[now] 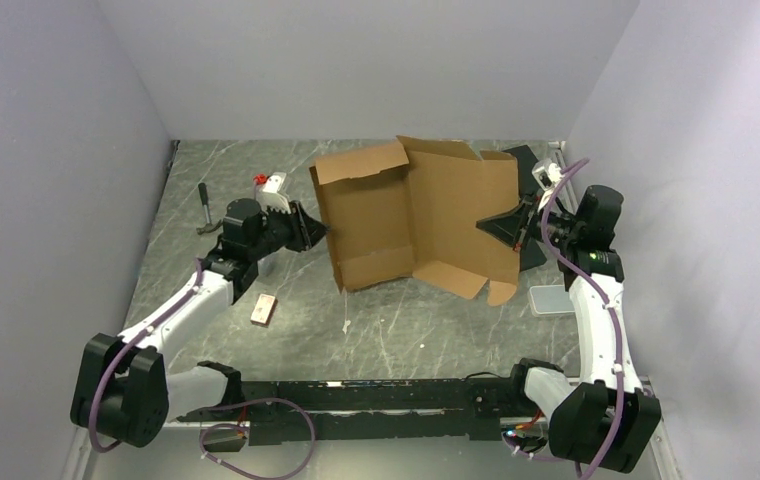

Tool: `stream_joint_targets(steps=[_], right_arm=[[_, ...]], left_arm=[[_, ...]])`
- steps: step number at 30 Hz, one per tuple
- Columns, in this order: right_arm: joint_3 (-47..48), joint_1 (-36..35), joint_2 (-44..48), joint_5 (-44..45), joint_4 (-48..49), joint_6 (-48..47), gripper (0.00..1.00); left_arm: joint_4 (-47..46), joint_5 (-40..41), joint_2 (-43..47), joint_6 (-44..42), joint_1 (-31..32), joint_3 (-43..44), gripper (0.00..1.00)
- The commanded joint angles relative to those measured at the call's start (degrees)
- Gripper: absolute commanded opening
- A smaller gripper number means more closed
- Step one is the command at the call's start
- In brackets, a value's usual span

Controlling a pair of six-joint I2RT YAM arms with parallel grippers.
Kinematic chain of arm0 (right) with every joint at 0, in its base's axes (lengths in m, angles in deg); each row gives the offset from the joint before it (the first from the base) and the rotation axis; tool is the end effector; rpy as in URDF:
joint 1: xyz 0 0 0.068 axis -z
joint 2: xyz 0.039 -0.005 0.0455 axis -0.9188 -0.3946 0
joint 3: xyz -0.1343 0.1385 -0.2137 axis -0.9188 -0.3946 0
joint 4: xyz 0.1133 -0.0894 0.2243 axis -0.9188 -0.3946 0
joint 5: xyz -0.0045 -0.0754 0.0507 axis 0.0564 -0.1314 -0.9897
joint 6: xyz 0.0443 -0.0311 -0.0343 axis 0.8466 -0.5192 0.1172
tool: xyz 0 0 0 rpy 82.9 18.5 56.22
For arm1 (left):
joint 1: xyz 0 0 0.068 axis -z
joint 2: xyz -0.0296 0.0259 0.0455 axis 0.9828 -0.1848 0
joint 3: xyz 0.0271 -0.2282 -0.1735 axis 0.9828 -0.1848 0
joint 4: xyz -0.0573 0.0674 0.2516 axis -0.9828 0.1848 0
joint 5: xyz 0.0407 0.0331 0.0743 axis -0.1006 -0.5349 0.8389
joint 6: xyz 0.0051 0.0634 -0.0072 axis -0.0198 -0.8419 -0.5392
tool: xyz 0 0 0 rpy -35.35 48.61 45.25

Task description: Fold the paper box

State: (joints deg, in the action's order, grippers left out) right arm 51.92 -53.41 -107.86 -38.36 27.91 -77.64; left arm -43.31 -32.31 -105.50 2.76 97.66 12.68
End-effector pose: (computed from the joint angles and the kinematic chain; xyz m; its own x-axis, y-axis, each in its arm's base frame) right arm 0.2171 -0.0026 0.3412 -0.3079 0.0651 -0.9492 -0.8192 0.4892 0.2992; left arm 0.2538 -0.1057 0.2693 -0.5228 -0.2281 -0.8214 0.4893 0.7087 -0.5083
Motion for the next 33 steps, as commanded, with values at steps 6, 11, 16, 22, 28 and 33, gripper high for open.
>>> stream_joint_targets(steps=[6,11,16,22,28,33], right_arm=[[0.99,-0.42,0.73,2.03,-1.11,-3.01,0.00],[1.00,-0.42,0.92,0.77,-1.15,-3.29,0.00],[0.69,-0.41,1.47,1.39,-0.66,-3.22,0.00],[1.23,-0.42,1.08,3.38,-2.43,-5.02,0.00],[1.72,-0.42,0.70,5.00,-3.70,-6.23,0.00],[1.88,-0.42,0.35,5.44,-4.15,-6.71,0.00]], left_arm=[[-4.56,2.21,-4.50,1.49,0.33,7.13,0.32],[-3.60,0.15,-6.91,1.89,0.33,9.93,0.33],[-6.03,-1.59,-6.98,3.64,0.26,8.30,0.41],[-11.93,-8.77,-8.67,9.20,-3.03,8.26,0.50],[-19.21,-20.99,-13.54,18.64,-8.97,9.30,0.58],[-26.44,-27.49,-17.62,25.40,-10.63,9.93,0.70]])
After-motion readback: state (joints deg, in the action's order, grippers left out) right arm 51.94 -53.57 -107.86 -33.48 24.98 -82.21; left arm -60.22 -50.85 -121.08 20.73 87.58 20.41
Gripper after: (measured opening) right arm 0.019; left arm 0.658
